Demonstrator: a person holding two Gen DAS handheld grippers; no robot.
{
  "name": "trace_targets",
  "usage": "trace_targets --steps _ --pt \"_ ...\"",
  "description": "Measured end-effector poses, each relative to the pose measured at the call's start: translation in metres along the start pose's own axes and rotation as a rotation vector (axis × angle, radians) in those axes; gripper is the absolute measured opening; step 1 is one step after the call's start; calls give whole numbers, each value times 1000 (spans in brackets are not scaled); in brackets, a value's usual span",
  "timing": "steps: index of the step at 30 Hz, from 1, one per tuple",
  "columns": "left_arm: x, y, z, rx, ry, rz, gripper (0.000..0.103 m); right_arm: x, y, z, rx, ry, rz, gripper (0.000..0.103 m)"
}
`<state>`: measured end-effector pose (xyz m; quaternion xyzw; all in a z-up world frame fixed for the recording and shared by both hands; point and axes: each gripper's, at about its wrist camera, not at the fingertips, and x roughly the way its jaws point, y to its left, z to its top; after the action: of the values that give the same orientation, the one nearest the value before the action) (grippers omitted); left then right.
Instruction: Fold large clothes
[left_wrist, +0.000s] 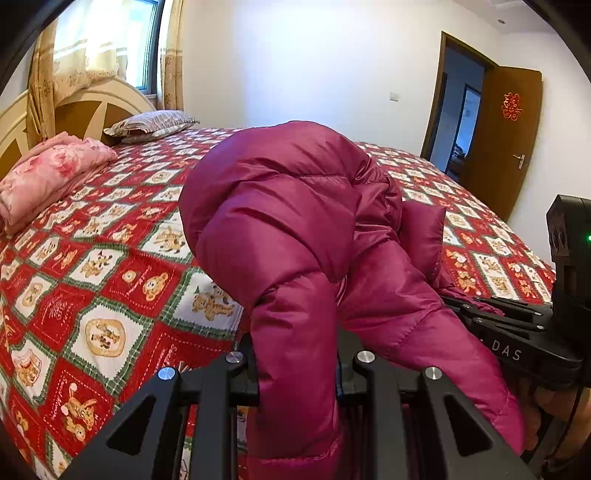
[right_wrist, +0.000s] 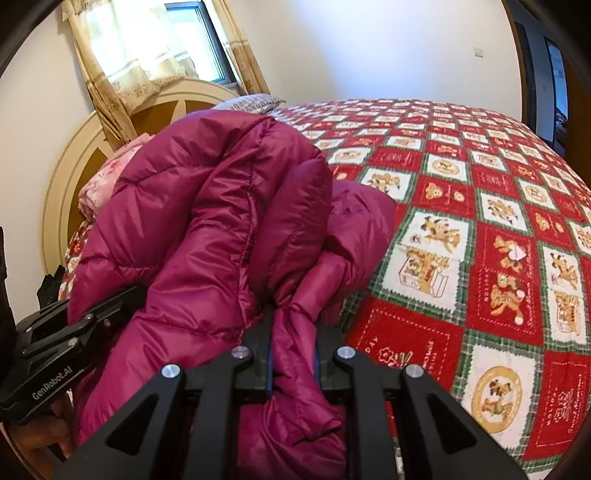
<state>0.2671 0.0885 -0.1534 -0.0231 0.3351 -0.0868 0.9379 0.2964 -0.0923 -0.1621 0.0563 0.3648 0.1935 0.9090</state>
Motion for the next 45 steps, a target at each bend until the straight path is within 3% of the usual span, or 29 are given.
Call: trace_targets --steps 7,16,28,32,37,39,41,45 --pt "11 6 -11 -4 27 46 38 14 -1 -6 14 36 -12 18" --pt "21 14 -21 -43 35 120 68 22 -2 -11 26 47 -33 26" --pt "19 23 -21 -64 25 148 75 22 3 -9 4 37 -63 32" --pt "-17 19 -10 -28 -36 228 75 -12 8 -1 -9 -27 -95 34" --pt "-95 18 8 -41 -139 247 75 -83 28 -2 -57 -130 -120 38" --pt "-137 14 14 -48 -192 248 76 -121 39 -9 -75 -182 -140 52" --pt "-167 10 15 -49 -243 240 86 -149 47 -15 -74 -224 -144 62" --pt "-210 3 19 -33 -342 225 93 -196 59 -25 -78 -308 -151 63"
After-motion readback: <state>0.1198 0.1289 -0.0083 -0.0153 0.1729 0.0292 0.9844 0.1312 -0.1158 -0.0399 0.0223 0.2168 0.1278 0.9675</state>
